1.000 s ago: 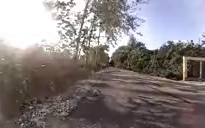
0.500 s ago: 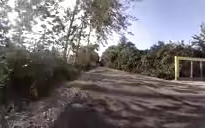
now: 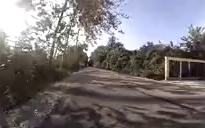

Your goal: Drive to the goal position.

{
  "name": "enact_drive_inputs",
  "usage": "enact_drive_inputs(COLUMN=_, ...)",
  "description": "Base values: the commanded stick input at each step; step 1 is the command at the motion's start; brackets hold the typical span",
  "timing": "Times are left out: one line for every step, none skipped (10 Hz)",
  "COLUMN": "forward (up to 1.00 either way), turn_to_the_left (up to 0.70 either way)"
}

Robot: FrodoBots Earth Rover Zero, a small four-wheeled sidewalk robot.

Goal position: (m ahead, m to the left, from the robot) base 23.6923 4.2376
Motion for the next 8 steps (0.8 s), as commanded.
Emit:
enact_drive_inputs(forward=0.7, turn_to_the_left=0.0)
enact_drive_inputs(forward=0.7, turn_to_the_left=0.0)
enact_drive_inputs(forward=0.7, turn_to_the_left=0.0)
enact_drive_inputs(forward=0.7, turn_to_the_left=0.0)
enact_drive_inputs(forward=0.7, turn_to_the_left=0.0)
enact_drive_inputs(forward=0.7, turn_to_the_left=0.0)
enact_drive_inputs(forward=0.7, turn_to_the_left=0.0)
enact_drive_inputs(forward=0.7, turn_to_the_left=0.0)
